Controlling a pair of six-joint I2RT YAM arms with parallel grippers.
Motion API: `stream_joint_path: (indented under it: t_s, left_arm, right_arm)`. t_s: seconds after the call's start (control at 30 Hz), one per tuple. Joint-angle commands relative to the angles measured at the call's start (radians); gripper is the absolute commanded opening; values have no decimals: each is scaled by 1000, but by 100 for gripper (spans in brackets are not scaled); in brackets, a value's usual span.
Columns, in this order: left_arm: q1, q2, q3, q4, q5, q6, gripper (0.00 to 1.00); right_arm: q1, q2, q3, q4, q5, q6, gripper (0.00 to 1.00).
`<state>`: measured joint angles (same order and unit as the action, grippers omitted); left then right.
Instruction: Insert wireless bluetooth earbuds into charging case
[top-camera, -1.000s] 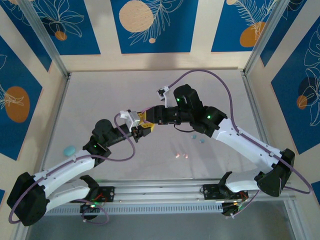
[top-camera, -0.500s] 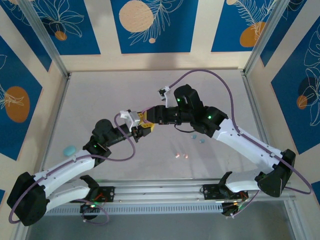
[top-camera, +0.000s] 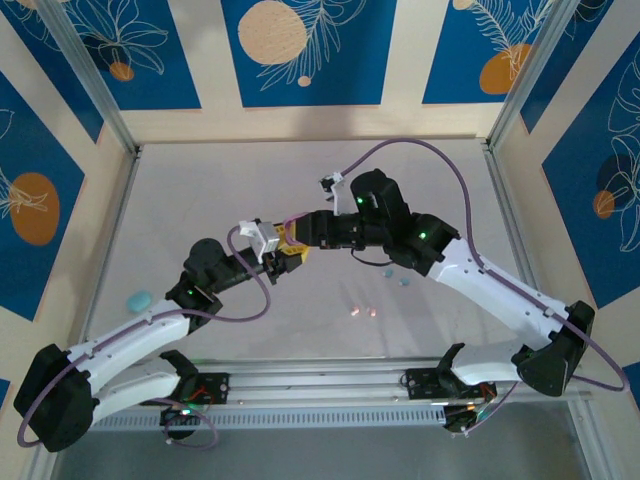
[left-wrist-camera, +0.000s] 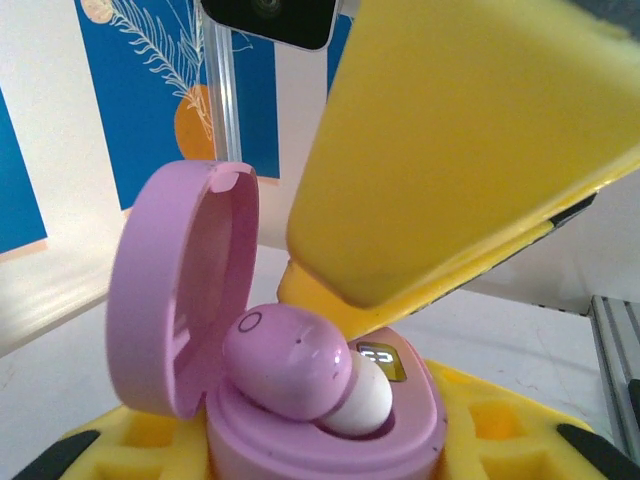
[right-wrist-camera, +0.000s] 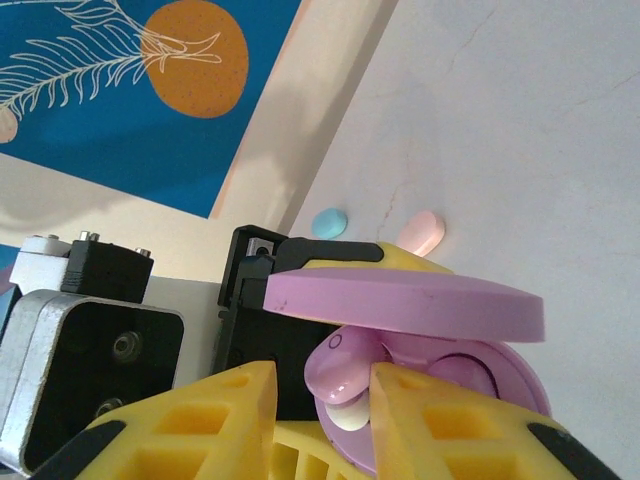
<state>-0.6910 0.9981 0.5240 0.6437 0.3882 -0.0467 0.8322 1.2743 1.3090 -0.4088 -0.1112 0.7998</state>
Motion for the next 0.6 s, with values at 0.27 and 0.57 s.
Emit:
stream_joint_path:
  t_s: [0.27, 0.57]
  left_arm:
    - [-1, -9, 14, 65, 20, -13, 33]
    - [0, -5, 19, 71, 21, -22, 33]
  right_arm:
    - [5, -32, 18, -2, -8, -20, 30]
    - [19, 35, 90, -112, -20, -45, 23]
